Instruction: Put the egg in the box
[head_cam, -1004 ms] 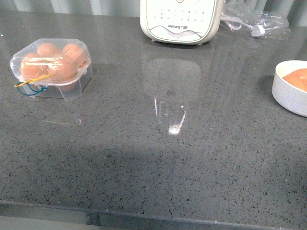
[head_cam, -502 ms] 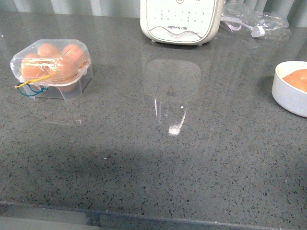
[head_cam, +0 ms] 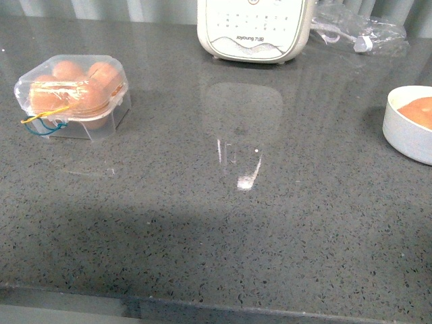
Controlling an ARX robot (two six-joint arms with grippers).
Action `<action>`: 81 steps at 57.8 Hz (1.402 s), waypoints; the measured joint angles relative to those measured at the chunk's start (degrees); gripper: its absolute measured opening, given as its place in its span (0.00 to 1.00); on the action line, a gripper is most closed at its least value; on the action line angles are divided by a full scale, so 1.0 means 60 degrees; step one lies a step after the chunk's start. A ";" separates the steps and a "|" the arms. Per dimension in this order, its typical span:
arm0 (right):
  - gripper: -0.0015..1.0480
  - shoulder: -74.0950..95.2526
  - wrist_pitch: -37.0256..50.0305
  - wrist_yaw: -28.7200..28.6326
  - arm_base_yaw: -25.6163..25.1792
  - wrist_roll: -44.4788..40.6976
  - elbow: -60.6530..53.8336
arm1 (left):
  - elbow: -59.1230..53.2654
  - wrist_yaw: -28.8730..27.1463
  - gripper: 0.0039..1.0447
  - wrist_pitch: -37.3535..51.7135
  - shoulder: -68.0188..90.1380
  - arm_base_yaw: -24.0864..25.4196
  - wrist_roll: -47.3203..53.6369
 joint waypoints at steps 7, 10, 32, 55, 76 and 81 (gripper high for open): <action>0.93 0.0000 0.0000 0.0000 0.0004 0.0000 0.0000 | -0.0109 -0.0004 0.03 0.0000 -0.0284 0.0000 -0.0007; 0.93 0.0000 0.0000 0.0000 0.0004 0.0000 0.0000 | -0.0109 0.0004 0.03 -0.0040 -0.0444 0.0000 0.0000; 0.93 0.0000 0.0000 0.0000 0.0004 0.0000 0.0000 | -0.0109 -0.0004 0.03 -0.0994 -0.1443 0.0000 0.0000; 0.93 0.0000 0.0000 0.0004 0.0000 0.0000 0.0000 | -0.0109 -0.0007 0.03 -0.2958 -0.3340 0.0000 -0.0004; 0.93 0.0000 0.0000 0.0000 0.0004 0.0000 0.0000 | -0.0109 -0.0007 0.51 -0.2958 -0.3340 0.0000 -0.0007; 0.93 0.0000 0.0000 0.0000 0.0004 0.0000 0.0000 | -0.0109 -0.0007 0.64 -0.2958 -0.3340 0.0000 -0.0007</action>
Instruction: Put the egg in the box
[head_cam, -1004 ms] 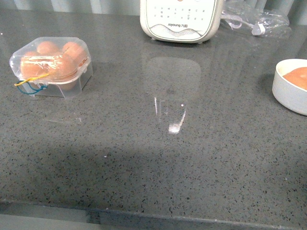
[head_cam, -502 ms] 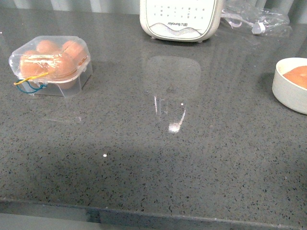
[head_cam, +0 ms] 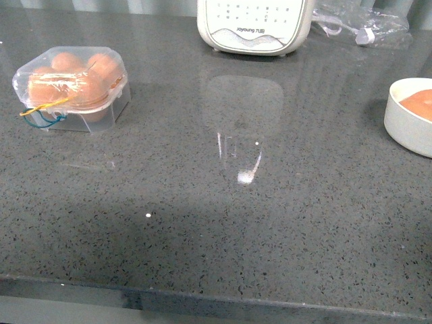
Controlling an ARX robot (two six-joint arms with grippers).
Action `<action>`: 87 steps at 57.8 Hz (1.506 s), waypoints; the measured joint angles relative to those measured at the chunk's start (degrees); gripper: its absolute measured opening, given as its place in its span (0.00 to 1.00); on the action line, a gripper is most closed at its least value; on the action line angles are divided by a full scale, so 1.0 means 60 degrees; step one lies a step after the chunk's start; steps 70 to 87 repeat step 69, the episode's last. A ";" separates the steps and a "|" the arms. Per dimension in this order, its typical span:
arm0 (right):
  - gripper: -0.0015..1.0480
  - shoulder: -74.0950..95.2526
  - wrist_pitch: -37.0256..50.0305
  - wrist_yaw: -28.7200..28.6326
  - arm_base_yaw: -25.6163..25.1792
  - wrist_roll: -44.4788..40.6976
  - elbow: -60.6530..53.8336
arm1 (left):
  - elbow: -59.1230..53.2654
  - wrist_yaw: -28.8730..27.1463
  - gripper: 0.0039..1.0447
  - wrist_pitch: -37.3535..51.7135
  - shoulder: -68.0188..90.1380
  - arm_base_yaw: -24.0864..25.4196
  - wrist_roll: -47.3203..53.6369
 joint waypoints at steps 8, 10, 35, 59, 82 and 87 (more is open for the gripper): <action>0.93 0.0000 0.0000 0.0000 0.0000 0.0000 0.0000 | 0.0000 0.0000 0.93 0.0000 0.0000 0.0000 0.0000; 0.93 0.0000 0.0000 0.0000 0.0000 0.0000 0.0000 | 0.0000 0.0000 0.95 0.0000 0.0000 0.0000 0.0004; 0.93 0.0000 0.0000 0.0004 0.0000 0.0000 0.0000 | 0.0000 0.0000 0.94 0.0000 0.0000 0.0000 0.0004; 0.93 0.0000 0.0000 0.0004 0.0000 0.0000 0.0000 | 0.0000 0.0000 0.94 0.0000 0.0000 0.0000 0.0004; 0.93 0.0000 0.0000 0.0004 0.0000 0.0000 0.0000 | 0.0000 0.0000 0.94 0.0000 0.0000 0.0000 0.0004; 0.93 0.0000 0.0000 0.0004 0.0000 0.0000 0.0000 | 0.0000 0.0000 0.94 0.0000 0.0000 0.0000 0.0004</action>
